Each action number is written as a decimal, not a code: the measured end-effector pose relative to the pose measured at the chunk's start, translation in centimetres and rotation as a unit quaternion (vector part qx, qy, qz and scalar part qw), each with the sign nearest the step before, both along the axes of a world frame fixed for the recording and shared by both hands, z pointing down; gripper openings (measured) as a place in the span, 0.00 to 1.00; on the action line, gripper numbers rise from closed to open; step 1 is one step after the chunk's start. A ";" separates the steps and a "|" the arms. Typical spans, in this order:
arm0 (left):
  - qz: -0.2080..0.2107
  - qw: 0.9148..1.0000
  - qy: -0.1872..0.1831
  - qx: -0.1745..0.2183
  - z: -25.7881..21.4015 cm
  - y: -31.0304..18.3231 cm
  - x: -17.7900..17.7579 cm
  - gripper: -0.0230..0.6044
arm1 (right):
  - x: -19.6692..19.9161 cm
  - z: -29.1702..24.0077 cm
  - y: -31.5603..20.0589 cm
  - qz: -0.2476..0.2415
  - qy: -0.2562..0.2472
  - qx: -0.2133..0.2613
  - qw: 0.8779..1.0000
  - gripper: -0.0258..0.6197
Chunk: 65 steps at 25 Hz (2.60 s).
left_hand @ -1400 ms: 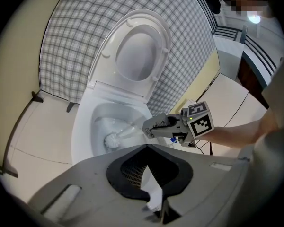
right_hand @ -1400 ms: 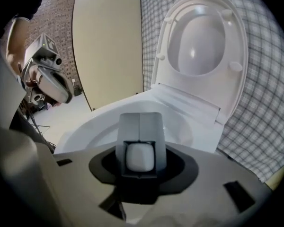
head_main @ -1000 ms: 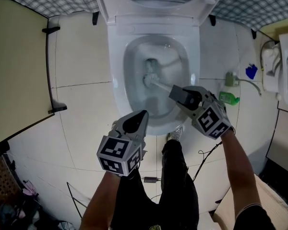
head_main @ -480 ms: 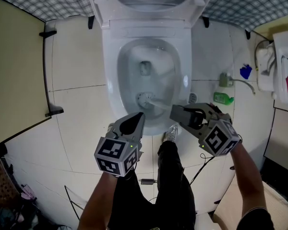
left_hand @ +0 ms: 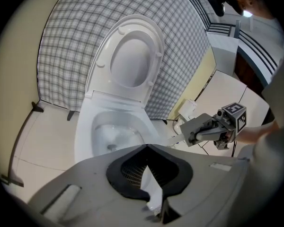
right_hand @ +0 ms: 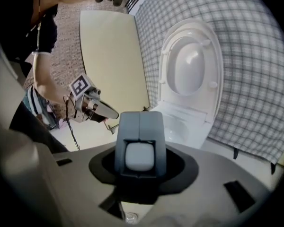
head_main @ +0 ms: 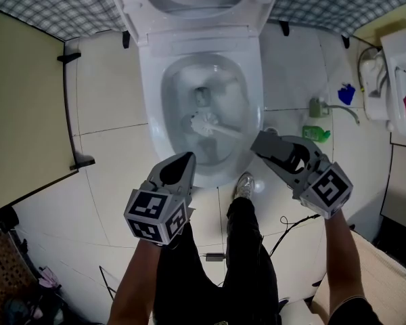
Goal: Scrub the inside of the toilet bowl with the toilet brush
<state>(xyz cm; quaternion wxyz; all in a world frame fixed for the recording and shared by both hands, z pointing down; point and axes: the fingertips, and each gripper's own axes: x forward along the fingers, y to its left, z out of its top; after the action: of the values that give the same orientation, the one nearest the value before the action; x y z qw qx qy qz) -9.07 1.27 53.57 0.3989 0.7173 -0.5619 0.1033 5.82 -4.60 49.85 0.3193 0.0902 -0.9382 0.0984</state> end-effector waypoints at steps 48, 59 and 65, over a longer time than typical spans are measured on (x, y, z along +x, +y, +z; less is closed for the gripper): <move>0.105 0.993 0.024 -0.043 4.9 0.5 15.4 0.05 | 24.0 23.3 -3.6 0.337 0.239 -0.095 0.906 0.33; 0.078 0.996 0.025 -0.047 5.0 0.4 13.2 0.05 | 22.7 27.4 -4.5 0.397 0.285 -0.127 0.863 0.33; 0.068 0.996 0.029 -0.050 5.5 0.4 12.4 0.05 | 22.7 27.5 -5.6 0.412 0.292 -0.106 0.857 0.34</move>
<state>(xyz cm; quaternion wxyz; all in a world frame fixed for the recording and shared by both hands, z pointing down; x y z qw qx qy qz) 3.32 1.67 59.09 0.4420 0.7356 -0.4946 0.1372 28.49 -10.19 77.32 0.5168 0.4584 -0.6628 0.2890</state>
